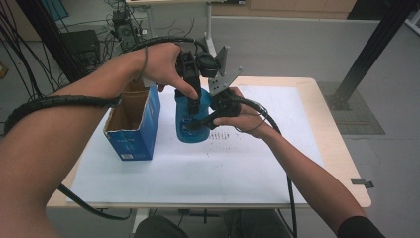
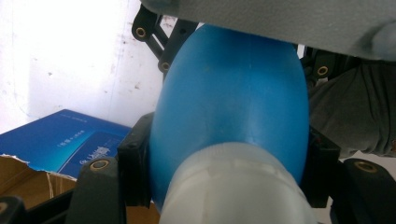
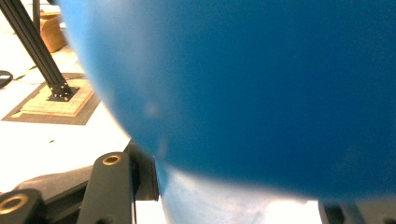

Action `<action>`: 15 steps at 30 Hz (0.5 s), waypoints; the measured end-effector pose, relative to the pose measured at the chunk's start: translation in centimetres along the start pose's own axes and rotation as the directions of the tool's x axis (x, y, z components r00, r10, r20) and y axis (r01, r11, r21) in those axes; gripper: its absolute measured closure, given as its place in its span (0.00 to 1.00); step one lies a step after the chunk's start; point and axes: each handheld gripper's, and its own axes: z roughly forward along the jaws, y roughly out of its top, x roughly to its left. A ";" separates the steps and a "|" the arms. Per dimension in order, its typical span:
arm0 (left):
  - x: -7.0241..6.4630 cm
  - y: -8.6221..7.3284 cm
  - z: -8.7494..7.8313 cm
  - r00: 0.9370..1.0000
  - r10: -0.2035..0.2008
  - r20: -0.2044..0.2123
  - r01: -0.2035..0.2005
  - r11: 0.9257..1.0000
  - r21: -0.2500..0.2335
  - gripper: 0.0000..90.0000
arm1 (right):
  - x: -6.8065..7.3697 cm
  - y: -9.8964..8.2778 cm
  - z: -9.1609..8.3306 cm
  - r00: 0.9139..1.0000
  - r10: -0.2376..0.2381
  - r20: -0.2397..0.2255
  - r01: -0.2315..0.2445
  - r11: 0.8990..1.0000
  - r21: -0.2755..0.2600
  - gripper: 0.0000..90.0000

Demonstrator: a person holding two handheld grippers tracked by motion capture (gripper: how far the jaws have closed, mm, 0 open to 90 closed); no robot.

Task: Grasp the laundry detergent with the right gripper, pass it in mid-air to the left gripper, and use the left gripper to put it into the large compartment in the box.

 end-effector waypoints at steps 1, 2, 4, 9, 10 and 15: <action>0.0 0.0 0.0 1.000 0.000 0.000 0.000 1.000 -0.002 0.41 | 0.0 0.0 0.0 1.000 0.000 0.000 0.000 1.000 -0.001 0.48; 0.0 0.0 0.0 1.000 -0.002 0.001 0.002 1.000 0.000 0.41 | 0.0 0.0 0.0 1.000 0.000 -0.001 0.000 1.000 -0.002 0.48; 0.0 0.0 0.0 1.000 0.000 0.001 0.000 1.000 0.001 0.41 | 0.0 0.0 0.0 1.000 -0.001 -0.002 0.001 1.000 -0.002 0.48; 0.0 -0.1 -0.1 1.000 -0.003 0.001 0.003 1.000 -0.001 0.41 | 0.0 0.0 0.0 1.000 0.001 -0.002 -0.001 1.000 -0.003 0.47; 0.0 -0.1 -0.1 1.000 -0.002 0.001 0.002 1.000 0.000 0.41 | 0.0 0.0 0.0 1.000 -0.001 0.001 0.001 1.000 -0.003 0.47; 0.0 -0.1 -0.1 1.000 -0.005 0.002 0.005 1.000 -0.005 0.41 | 0.0 0.0 0.0 1.000 -0.003 0.002 0.003 1.000 -0.007 0.47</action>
